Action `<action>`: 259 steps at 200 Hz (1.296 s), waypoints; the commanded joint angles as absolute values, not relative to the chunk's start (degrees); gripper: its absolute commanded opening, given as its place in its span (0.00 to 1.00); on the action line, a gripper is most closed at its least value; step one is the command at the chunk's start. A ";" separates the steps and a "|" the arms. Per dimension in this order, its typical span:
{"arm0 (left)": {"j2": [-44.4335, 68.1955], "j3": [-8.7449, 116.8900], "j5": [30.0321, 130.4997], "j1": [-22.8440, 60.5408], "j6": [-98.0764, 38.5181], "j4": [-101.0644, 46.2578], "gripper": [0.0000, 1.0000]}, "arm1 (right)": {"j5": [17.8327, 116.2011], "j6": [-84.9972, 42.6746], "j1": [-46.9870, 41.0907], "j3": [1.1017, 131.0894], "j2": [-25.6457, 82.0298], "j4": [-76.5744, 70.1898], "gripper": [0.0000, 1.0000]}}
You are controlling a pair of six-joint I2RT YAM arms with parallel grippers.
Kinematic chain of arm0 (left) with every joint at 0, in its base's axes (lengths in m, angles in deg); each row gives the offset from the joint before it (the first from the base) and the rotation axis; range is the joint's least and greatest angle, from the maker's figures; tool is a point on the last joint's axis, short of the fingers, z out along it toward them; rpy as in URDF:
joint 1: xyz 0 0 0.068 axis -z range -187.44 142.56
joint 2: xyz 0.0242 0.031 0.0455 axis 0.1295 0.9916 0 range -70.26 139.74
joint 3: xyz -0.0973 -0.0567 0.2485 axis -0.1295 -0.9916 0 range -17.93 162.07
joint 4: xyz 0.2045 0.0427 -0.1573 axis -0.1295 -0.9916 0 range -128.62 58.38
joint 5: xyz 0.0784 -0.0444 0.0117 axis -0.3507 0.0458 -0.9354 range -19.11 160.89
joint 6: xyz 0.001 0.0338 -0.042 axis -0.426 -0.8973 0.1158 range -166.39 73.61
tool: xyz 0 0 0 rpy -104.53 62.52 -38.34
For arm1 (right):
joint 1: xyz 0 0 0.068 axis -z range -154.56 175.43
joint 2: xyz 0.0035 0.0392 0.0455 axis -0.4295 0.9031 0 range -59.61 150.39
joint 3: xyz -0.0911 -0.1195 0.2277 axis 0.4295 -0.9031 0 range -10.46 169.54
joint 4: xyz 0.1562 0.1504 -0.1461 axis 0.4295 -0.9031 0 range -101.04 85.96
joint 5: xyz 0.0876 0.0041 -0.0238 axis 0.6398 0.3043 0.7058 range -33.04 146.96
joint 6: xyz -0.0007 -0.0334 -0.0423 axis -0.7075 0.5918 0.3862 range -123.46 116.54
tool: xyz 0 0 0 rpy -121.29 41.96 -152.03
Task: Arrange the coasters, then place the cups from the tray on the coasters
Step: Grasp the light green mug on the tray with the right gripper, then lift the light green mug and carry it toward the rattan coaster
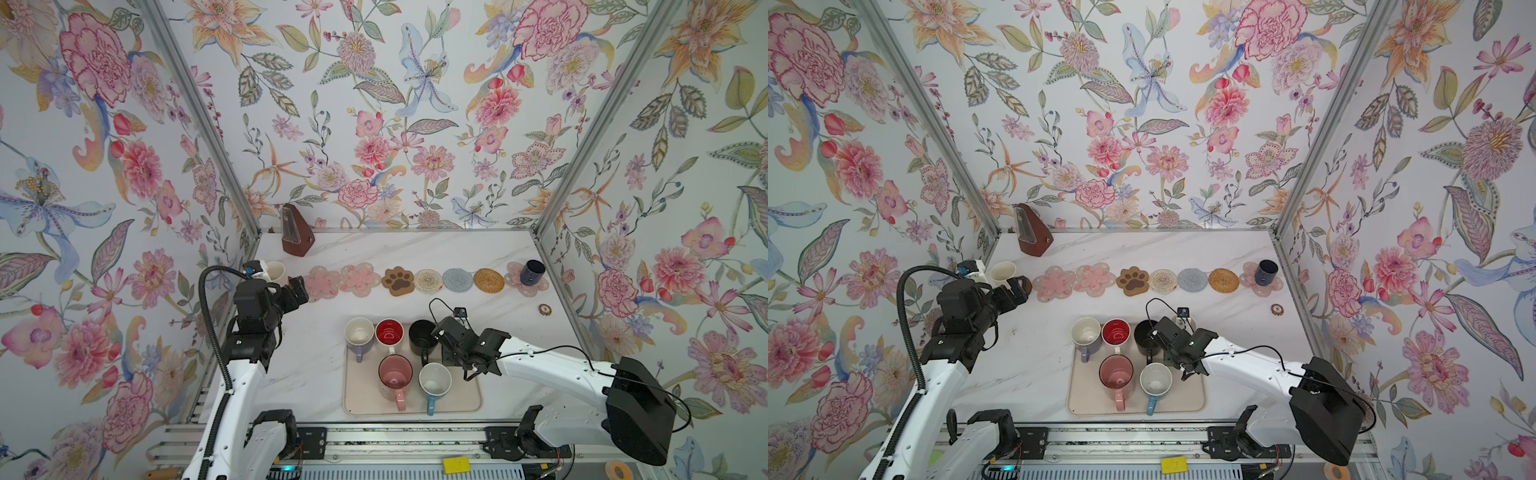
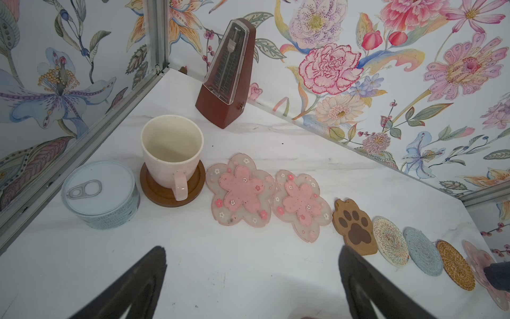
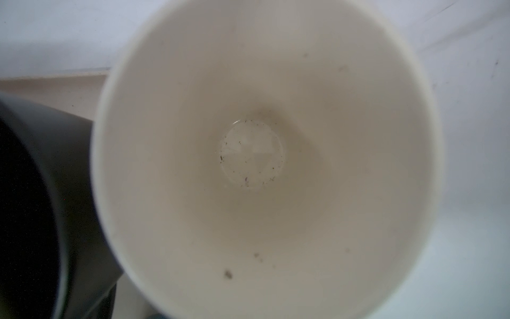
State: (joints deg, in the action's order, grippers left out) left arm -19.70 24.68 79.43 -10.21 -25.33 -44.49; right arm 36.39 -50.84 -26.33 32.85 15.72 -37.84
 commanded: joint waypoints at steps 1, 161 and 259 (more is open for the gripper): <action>-20.05 27.03 78.34 -10.17 -24.83 -46.89 0.99 | 36.39 -50.24 -25.93 32.26 14.86 -38.15 0.05; -24.66 25.34 79.27 -10.25 -22.48 -47.64 0.99 | 36.52 -43.07 -16.57 39.17 6.18 -43.64 0.00; -24.89 21.77 87.38 -10.25 -23.80 -41.73 0.99 | 45.33 -23.13 7.09 48.05 12.29 -38.63 0.00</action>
State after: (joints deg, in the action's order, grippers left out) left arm -24.20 22.56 84.09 -10.21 -22.70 -44.55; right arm 42.51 -31.14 3.24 44.02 9.30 -43.64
